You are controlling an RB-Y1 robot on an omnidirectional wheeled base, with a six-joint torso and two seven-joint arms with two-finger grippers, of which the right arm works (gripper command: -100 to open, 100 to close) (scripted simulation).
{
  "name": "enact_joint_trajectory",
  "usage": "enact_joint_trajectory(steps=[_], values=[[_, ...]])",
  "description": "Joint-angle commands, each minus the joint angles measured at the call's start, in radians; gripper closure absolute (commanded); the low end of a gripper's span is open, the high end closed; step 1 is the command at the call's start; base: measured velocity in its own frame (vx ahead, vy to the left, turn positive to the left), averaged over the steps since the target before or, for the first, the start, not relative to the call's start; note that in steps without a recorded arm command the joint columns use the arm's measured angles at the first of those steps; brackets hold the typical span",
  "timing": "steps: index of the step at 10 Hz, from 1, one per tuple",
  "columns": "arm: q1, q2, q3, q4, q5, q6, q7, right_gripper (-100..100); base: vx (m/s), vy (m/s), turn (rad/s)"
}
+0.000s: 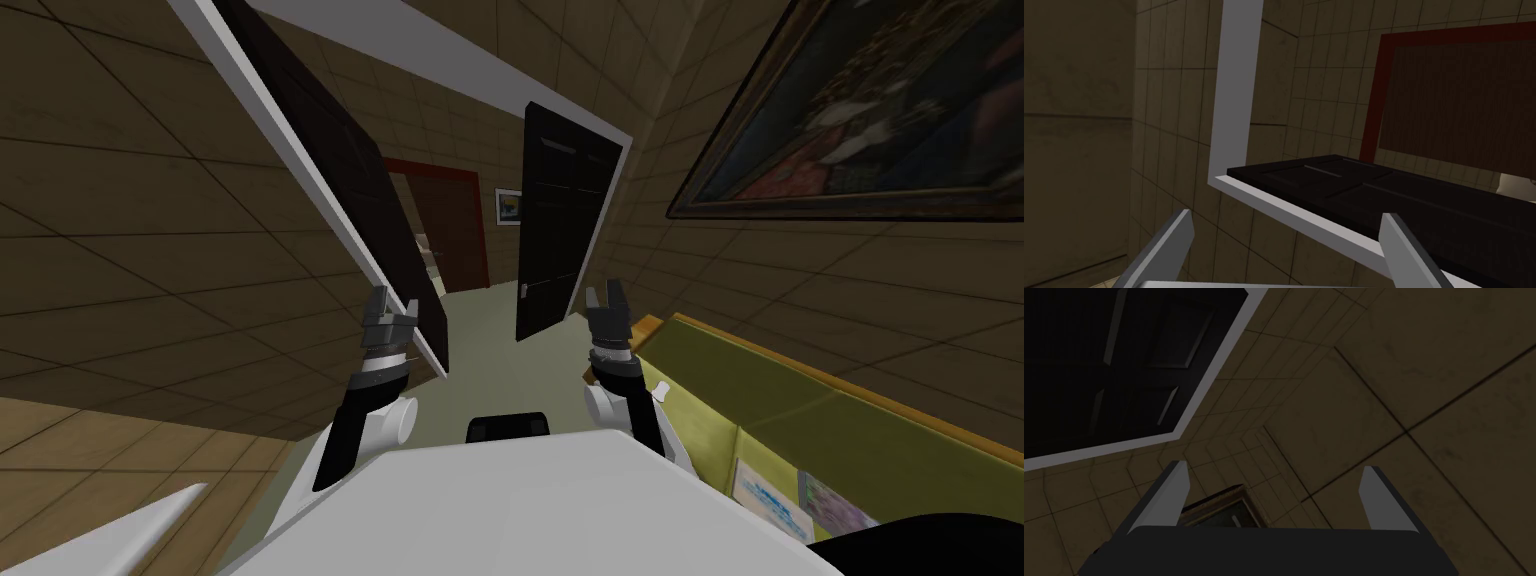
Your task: Push the door open
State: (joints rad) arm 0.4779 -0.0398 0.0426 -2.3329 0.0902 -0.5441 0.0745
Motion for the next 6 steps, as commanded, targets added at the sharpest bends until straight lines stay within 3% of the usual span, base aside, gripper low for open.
enact_joint_trajectory(steps=[1, 6], values=[[-0.007, -0.003, 0.003, 0.029, -0.001, -0.004, -0.003, -100, 0.073, -0.016, 0.039], [-0.041, -0.014, 0.017, 0.16, -0.008, -0.022, -0.014, -100, 0.137, -0.043, 0.048]])
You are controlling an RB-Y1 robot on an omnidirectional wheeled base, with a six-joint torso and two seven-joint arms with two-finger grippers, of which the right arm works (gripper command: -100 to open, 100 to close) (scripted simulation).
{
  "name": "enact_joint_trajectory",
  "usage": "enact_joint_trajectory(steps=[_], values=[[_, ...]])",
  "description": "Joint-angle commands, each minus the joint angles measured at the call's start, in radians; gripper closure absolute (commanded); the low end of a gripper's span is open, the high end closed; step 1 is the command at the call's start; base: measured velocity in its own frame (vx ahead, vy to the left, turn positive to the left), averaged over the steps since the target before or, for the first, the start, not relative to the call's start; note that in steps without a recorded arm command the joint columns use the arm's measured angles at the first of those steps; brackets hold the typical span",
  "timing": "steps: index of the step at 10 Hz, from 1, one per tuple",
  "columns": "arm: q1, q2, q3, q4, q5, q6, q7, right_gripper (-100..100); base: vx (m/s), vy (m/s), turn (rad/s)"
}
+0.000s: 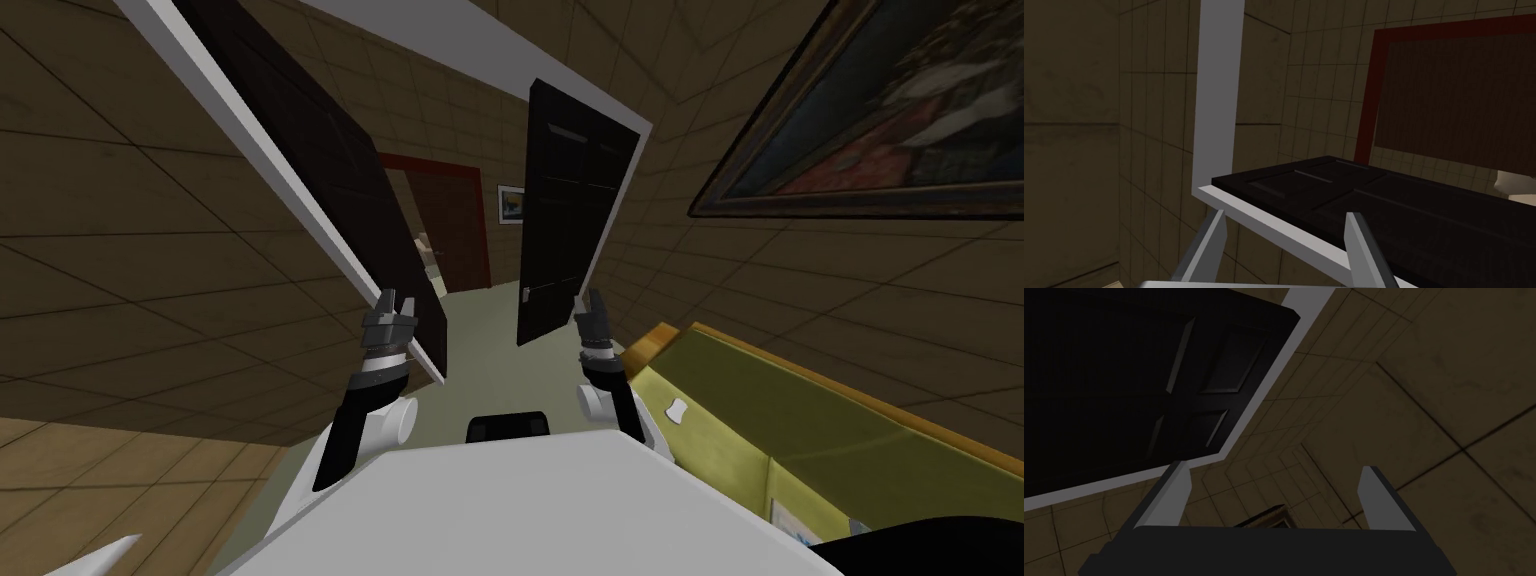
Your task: Push the door open
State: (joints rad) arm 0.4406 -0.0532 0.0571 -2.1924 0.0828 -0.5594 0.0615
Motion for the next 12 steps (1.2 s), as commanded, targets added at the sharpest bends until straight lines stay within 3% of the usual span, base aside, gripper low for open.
enact_joint_trajectory(steps=[1, 8, 9, 11, 12], values=[[-0.01, -0.002, 0.005, 0.046, -0.002, -0.01, -0.003, -100, 0.101, -0.037, 0.049], [-0.065, -0.012, 0.027, 0.258, -0.012, -0.04, -0.022, -100, 0.096, -0.051, 0.056], [-0.065, -0.012, 0.027, 0.259, -0.012, -0.04, -0.022, -100, 0.058, -0.034, 0.019], [-0.082, -0.015, 0.034, 0.325, -0.016, -0.049, -0.028, -100, 0.067, -0.049, 0.052], [-0.082, -0.015, 0.034, 0.329, -0.016, -0.049, -0.028, -100, 0.054, -0.047, 0.025]])
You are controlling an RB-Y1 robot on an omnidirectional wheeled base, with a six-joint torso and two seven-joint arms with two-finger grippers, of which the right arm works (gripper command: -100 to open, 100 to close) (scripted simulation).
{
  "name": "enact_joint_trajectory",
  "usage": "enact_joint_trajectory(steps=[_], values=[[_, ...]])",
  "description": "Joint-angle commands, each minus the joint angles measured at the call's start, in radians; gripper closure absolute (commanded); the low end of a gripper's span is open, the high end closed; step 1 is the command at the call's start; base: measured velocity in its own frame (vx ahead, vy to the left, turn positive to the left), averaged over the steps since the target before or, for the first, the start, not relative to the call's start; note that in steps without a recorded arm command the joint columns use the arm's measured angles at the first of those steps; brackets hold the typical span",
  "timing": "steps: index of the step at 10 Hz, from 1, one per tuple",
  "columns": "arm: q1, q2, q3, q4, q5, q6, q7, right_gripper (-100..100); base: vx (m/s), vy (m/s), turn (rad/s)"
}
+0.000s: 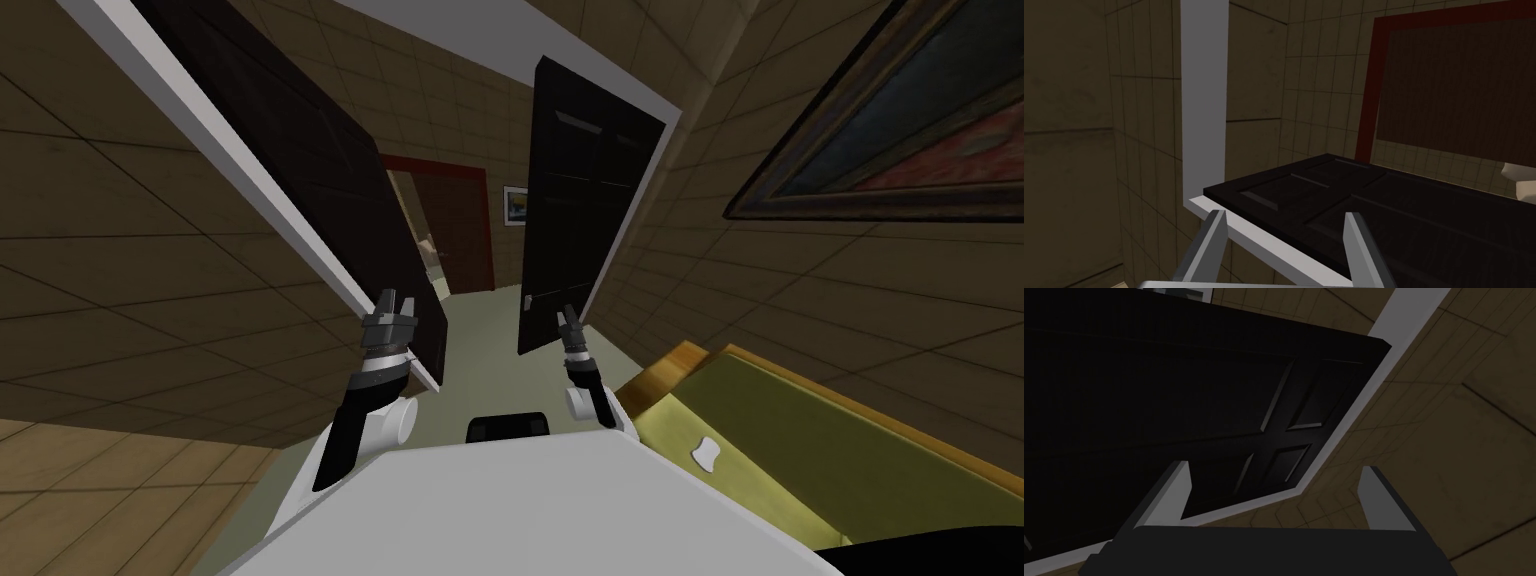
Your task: Push the door open
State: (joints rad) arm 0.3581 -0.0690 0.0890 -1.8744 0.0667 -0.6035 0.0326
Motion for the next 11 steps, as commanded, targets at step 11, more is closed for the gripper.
enact_joint_trajectory(steps=[11], values=[[-0.084, -0.003, 0.036, 0.336, -0.016, -0.051, -0.029, -100, 0.071, -0.052, 0.051]])
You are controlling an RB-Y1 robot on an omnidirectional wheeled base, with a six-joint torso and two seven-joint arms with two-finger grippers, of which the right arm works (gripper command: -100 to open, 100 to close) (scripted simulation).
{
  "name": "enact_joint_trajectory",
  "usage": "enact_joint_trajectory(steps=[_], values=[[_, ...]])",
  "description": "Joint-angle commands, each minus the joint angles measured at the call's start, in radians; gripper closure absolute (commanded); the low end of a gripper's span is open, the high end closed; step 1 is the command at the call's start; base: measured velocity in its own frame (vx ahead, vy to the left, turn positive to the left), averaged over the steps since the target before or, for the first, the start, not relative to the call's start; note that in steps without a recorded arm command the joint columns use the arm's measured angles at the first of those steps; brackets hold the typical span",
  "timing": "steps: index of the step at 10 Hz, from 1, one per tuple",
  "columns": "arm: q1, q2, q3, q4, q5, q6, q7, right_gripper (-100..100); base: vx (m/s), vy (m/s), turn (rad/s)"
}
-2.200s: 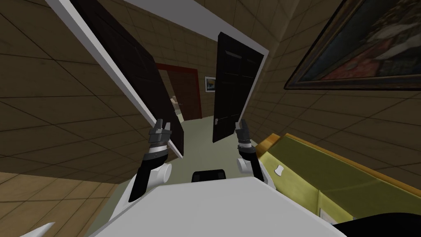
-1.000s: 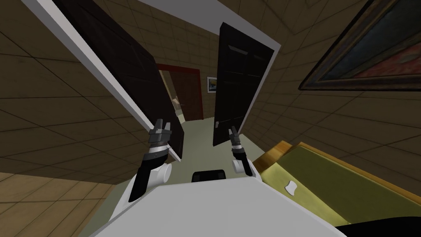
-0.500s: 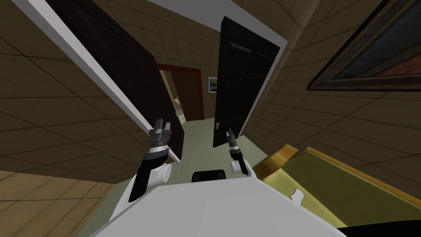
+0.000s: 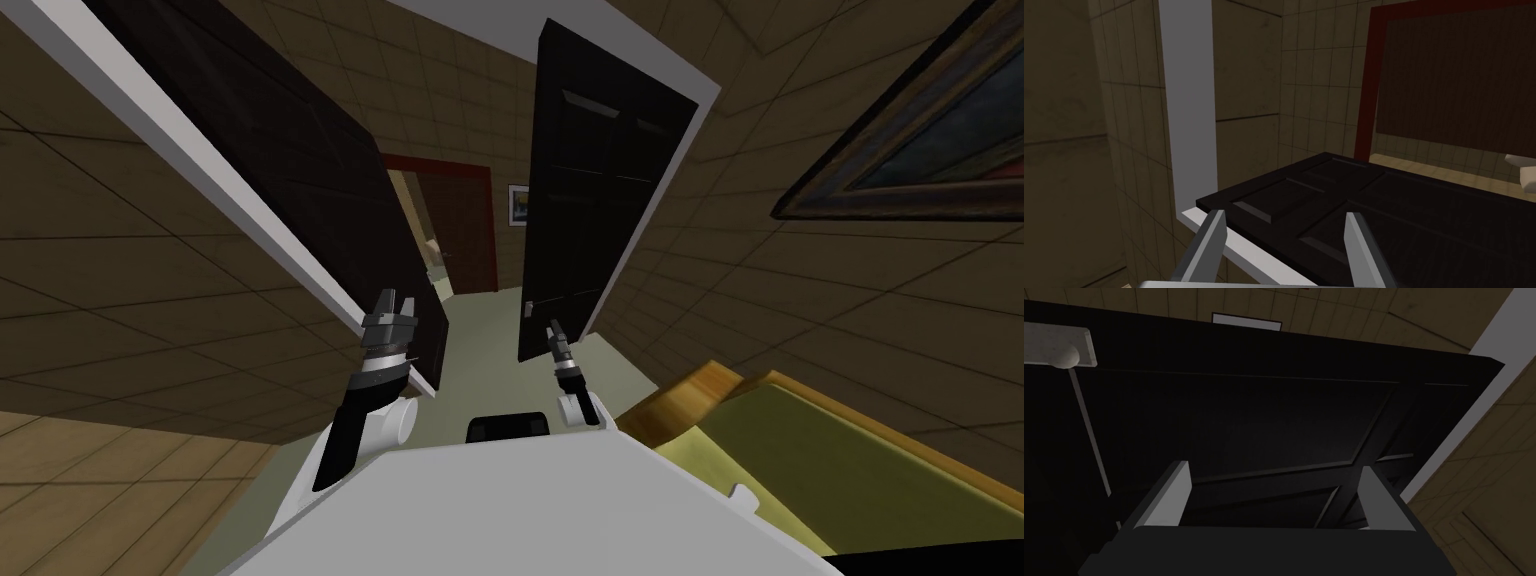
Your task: Push the door open
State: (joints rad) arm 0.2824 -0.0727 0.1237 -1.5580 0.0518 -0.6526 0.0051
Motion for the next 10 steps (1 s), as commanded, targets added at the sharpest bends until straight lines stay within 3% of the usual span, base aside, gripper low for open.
enact_joint_trajectory(steps=[1, 3, 10], values=[[-0.017, 0.001, 0.005, 0.05, -0.002, -0.006, -0.004, -100, 0.069, -0.056, 0.059], [-0.026, 0.002, 0.009, 0.095, -0.004, -0.011, -0.008, -100, 0.076, -0.059, 0.051], [-0.085, 0.008, 0.033, 0.327, -0.016, -0.043, -0.028, -100, 0.08, -0.063, 0.057]])
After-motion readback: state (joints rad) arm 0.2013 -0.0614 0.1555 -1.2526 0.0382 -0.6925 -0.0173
